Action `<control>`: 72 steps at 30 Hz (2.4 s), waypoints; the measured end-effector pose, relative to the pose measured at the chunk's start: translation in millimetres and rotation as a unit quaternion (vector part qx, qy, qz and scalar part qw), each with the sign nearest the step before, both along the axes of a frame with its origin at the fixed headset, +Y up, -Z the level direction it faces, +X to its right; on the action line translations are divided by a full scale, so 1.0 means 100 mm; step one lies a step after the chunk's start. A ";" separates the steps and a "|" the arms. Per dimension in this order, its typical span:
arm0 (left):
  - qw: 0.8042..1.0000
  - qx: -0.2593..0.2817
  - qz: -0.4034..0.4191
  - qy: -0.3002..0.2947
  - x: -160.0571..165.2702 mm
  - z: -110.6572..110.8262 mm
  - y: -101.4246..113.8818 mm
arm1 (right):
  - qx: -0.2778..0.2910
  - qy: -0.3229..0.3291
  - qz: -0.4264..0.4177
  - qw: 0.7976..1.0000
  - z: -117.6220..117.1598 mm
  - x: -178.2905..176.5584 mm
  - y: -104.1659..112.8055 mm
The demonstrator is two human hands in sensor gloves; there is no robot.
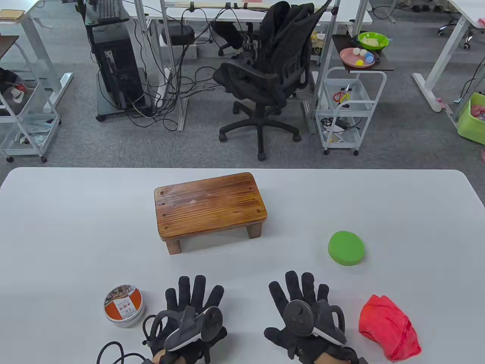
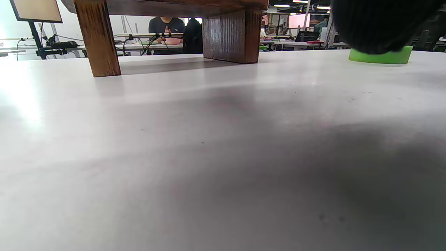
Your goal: Dip and apply wood wax on stool
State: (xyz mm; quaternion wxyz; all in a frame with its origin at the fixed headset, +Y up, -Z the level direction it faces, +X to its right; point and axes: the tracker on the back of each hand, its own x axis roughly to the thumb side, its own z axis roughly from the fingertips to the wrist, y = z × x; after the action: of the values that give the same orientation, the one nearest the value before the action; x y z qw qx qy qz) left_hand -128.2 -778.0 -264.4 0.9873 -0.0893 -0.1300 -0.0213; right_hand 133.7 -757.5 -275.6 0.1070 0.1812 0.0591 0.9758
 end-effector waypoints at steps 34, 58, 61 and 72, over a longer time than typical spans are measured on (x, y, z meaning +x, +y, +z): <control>0.568 -0.277 0.746 0.211 -0.45 -1.13 -0.21 | -0.017 0.011 -0.021 1.000 -0.01 0.05 0.01; 0.328 -0.234 0.855 0.325 -0.50 -1.74 -0.78 | -0.051 0.017 -0.040 0.998 -0.05 0.05 -0.04; 0.331 -0.227 0.856 0.327 -0.50 -1.75 -0.77 | -0.054 0.018 -0.041 0.998 -0.06 0.05 -0.04; 0.307 -0.209 0.877 0.306 -0.46 -1.77 -0.82 | -0.059 0.018 -0.050 0.997 -0.07 0.07 -0.04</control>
State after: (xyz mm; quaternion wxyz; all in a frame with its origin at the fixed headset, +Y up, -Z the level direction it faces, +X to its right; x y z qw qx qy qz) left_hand -174.6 -860.2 -441.1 0.3426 -0.1266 0.1798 0.9134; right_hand 140.5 -761.7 -282.1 0.1651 0.1951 0.1096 0.9605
